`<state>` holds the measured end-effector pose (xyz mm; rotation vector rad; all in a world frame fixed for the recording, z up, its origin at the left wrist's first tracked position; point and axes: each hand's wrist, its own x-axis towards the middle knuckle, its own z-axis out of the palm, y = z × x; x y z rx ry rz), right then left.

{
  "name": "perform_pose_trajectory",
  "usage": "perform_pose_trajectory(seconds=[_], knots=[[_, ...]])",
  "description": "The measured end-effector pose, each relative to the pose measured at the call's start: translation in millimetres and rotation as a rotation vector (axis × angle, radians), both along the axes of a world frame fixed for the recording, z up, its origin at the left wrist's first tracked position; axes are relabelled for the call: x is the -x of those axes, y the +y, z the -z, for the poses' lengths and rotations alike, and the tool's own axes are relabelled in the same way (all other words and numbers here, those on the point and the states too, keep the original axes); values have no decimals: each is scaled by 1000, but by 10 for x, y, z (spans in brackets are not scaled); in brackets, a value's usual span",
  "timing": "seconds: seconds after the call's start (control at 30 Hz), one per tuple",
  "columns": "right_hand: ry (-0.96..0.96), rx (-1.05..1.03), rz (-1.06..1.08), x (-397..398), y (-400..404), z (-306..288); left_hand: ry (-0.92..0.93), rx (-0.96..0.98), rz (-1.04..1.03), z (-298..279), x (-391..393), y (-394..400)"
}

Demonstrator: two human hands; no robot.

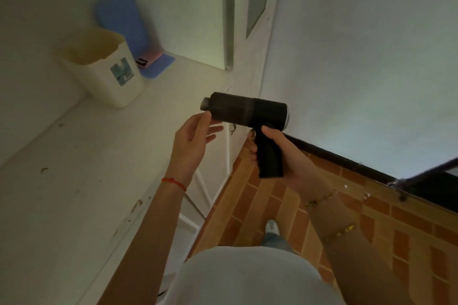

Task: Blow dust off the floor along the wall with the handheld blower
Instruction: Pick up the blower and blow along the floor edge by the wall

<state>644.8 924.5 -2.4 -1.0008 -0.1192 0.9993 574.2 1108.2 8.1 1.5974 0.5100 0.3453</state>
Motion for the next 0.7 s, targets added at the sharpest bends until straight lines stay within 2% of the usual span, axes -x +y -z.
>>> perform_pose_trajectory(seconds=[0.13, 0.43, 0.53, 0.7], knots=[[5, 15, 105, -325, -430, 12, -2, -70, 88, 85, -477, -360], [56, -80, 201, -1311, -1396, 33, 43, -530, 131, 179, -1493, -1050], [51, -42, 236, -1556, -1644, 66, 64, -674, 149, 230, -1715, -1187], [73, 50, 252, -1859, -1814, 200, 111, -788, 202, 335, -2011, -1307]])
